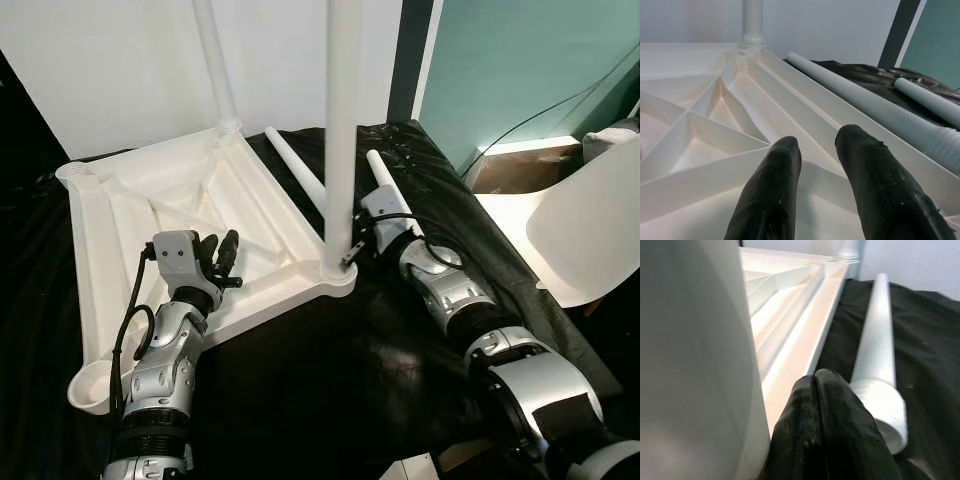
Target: Building children table
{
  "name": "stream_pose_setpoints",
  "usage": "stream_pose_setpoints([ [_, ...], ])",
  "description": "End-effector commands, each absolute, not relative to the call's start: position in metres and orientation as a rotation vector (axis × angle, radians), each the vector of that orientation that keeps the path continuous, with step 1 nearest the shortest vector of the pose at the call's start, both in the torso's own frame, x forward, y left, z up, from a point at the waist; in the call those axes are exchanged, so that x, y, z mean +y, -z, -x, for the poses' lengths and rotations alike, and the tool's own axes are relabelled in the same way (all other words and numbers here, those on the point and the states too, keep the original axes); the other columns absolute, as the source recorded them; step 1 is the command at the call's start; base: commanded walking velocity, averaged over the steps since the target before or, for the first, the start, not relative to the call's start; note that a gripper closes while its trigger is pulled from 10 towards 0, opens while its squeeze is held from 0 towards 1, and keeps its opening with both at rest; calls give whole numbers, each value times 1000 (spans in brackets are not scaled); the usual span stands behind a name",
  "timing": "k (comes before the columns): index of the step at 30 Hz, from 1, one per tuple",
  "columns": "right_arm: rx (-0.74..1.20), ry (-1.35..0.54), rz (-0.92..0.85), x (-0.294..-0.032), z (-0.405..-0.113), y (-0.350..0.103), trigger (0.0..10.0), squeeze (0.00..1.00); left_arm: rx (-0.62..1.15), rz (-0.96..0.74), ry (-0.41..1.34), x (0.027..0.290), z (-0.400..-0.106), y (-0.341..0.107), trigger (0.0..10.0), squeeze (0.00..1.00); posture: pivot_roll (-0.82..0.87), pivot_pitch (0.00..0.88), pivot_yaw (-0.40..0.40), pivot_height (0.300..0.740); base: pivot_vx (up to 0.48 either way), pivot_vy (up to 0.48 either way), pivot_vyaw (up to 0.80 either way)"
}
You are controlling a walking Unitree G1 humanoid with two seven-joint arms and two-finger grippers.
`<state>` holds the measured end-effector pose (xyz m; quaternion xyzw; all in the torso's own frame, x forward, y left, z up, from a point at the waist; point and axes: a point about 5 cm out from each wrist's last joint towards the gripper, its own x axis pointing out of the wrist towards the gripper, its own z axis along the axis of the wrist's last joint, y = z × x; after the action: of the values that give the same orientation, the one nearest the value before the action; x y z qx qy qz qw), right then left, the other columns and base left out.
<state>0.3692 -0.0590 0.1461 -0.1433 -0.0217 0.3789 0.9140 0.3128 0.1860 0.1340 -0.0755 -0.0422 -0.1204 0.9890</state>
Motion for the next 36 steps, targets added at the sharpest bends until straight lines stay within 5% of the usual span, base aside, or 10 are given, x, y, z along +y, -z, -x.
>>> stream_pose_setpoints([
  [1, -37, -844, 299, -48, -365, -143, 10000, 0, -74, 152, 181, 190, -312, -130, 10000, 0, 63, 0, 1, 740, 0, 0, 0],
  [21, -12, -988, 267, -22, -344, -122, 10000, 0, -69, 143, 196, 187, -314, -128, 10000, 0, 54, 0, 6, 740, 0, 0, 0],
  [29, -66, -667, 501, -68, -367, -130, 10000, 0, -58, 153, 202, 184, -312, -124, 10000, 0, 40, 0, 4, 740, 0, 0, 0],
  [36, -66, -593, 602, -87, -374, -136, 10000, 0, -57, 161, 207, 180, -312, -123, 10000, 0, 40, 0, 2, 740, 0, 0, 0],
])
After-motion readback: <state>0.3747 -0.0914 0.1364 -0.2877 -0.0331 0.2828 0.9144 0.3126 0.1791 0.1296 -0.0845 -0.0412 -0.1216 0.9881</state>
